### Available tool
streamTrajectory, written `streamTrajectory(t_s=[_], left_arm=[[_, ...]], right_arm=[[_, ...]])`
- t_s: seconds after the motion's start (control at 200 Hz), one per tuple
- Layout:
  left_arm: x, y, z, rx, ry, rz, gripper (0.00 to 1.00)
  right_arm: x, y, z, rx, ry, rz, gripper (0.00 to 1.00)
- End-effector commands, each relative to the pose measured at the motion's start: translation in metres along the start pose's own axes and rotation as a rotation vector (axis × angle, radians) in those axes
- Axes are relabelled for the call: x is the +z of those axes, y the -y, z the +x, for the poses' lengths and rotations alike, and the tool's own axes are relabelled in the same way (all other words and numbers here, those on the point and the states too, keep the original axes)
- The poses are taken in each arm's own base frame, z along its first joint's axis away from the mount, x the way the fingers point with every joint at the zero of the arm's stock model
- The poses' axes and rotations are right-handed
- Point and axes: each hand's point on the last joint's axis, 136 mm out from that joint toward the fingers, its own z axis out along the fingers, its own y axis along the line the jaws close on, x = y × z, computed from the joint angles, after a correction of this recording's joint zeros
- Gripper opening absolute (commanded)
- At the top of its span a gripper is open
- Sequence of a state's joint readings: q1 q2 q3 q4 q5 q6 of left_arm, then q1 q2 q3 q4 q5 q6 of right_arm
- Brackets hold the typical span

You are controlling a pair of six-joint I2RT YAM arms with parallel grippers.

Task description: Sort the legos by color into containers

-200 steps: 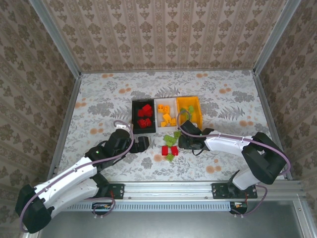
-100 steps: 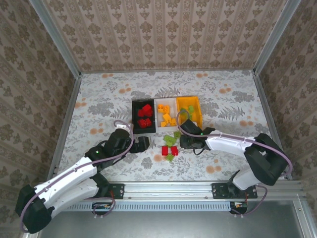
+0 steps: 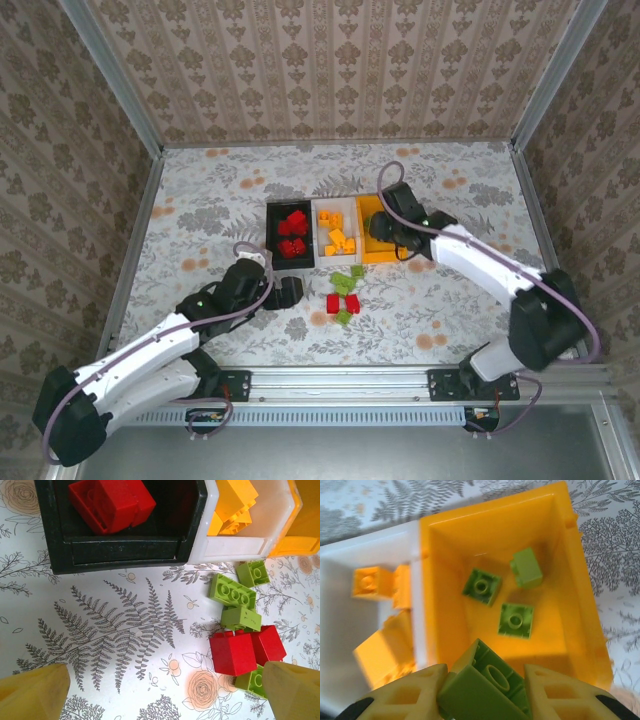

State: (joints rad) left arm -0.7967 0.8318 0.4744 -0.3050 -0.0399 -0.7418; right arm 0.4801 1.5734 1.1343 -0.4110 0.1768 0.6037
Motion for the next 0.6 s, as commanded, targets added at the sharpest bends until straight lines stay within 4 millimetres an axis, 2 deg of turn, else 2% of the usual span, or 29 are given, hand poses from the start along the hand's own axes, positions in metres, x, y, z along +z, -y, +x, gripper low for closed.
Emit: streamTrajectory(t_s=[0.0, 0.05, 0.095, 0.14, 0.3, 0.42, 0.49, 0.52, 0.595], left_arm=[[-0.011, 0.008, -0.009, -0.004, 0.017, 0.025, 1.00], [-0.013, 0.007, -0.009, -0.005, 0.018, 0.025, 1.00], [-0.015, 0.006, -0.009, -0.005, 0.021, 0.025, 1.00], [-0.016, 0.006, -0.009, -0.008, 0.026, 0.027, 1.00], [-0.019, 0.007, -0.013, -0.009, 0.044, 0.032, 1.00], [-0.022, 0.006, -0.018, -0.005, 0.058, 0.019, 1.00], [-0.024, 0.006, -0.021, -0.004, 0.069, 0.014, 1.00], [-0.025, 0.006, -0.022, -0.003, 0.073, 0.014, 1.00], [-0.026, 0.003, -0.023, -0.006, 0.081, 0.009, 1.00]], right_arm=[[0.021, 0.010, -0.006, -0.035, -0.051, 0.078, 0.38], [0.025, 0.010, -0.009, -0.037, -0.061, 0.087, 0.43], [0.025, 0.008, -0.011, -0.039, -0.063, 0.084, 0.55], [0.022, 0.005, -0.012, -0.038, -0.058, 0.062, 0.61], [-0.005, -0.008, -0.002, -0.048, -0.039, -0.014, 0.67], [-0.032, -0.022, 0.029, -0.098, -0.044, -0.087, 0.68], [-0.044, -0.030, 0.061, -0.157, -0.078, -0.127, 0.69], [-0.055, -0.035, 0.068, -0.173, -0.073, -0.161, 0.70], [-0.066, -0.044, 0.107, -0.252, -0.136, -0.217, 0.70]])
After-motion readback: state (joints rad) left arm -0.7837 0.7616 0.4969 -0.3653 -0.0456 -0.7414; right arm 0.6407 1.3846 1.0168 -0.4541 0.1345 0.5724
